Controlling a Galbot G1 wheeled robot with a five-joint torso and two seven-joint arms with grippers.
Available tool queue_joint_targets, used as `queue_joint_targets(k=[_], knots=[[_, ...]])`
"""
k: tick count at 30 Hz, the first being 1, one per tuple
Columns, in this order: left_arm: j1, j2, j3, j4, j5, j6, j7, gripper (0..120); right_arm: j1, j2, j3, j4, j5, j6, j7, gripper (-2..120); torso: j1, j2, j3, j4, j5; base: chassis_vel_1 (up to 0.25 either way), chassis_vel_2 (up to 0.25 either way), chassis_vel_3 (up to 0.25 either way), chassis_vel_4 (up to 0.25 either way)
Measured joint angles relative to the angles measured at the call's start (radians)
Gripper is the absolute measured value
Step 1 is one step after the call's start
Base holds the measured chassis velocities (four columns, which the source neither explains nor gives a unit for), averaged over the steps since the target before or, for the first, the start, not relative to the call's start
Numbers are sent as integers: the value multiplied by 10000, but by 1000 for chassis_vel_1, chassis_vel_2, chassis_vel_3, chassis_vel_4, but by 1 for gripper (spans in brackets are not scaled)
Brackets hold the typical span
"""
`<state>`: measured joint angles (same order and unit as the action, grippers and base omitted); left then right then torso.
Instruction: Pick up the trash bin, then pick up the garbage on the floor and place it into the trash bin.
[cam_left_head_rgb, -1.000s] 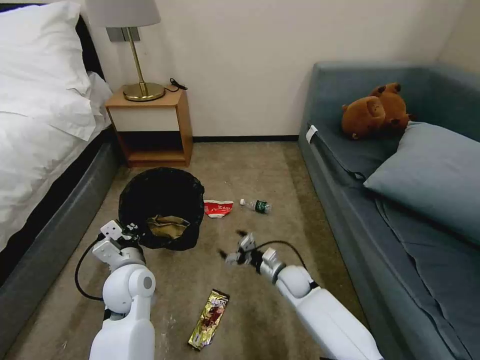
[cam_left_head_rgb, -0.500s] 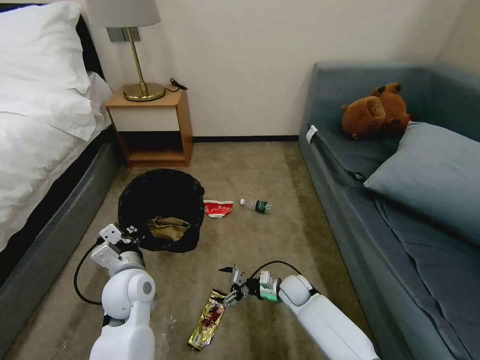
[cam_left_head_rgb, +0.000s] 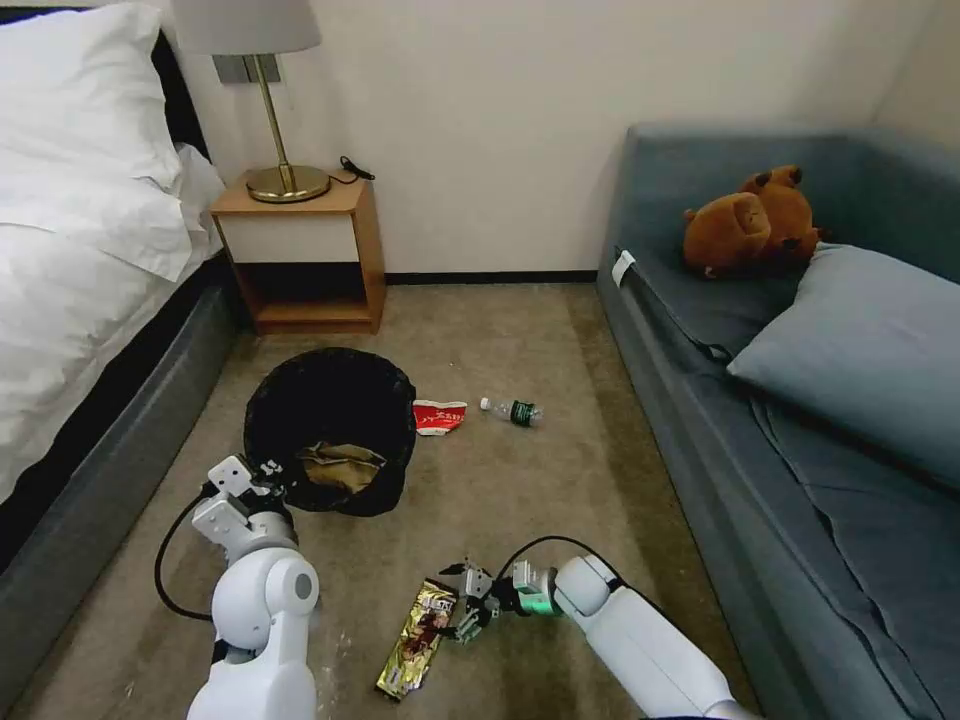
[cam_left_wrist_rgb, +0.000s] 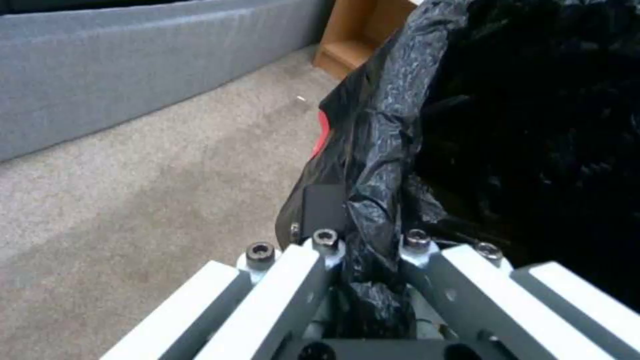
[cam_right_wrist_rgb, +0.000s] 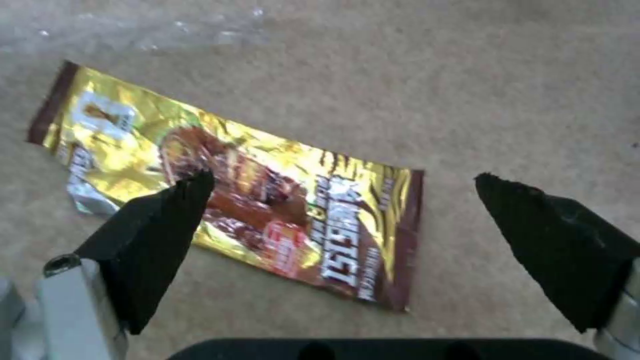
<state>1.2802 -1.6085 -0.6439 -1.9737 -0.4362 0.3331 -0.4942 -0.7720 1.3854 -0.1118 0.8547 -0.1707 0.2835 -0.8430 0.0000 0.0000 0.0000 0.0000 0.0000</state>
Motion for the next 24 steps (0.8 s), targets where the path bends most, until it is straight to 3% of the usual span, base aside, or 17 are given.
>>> queue_joint_targets(k=[24], knots=[[7, 3, -25, 104, 145, -125, 59, 1, 291, 880, 214, -1567, -1260, 604, 63, 100, 0, 0, 0, 0, 0, 0, 0, 0, 0]])
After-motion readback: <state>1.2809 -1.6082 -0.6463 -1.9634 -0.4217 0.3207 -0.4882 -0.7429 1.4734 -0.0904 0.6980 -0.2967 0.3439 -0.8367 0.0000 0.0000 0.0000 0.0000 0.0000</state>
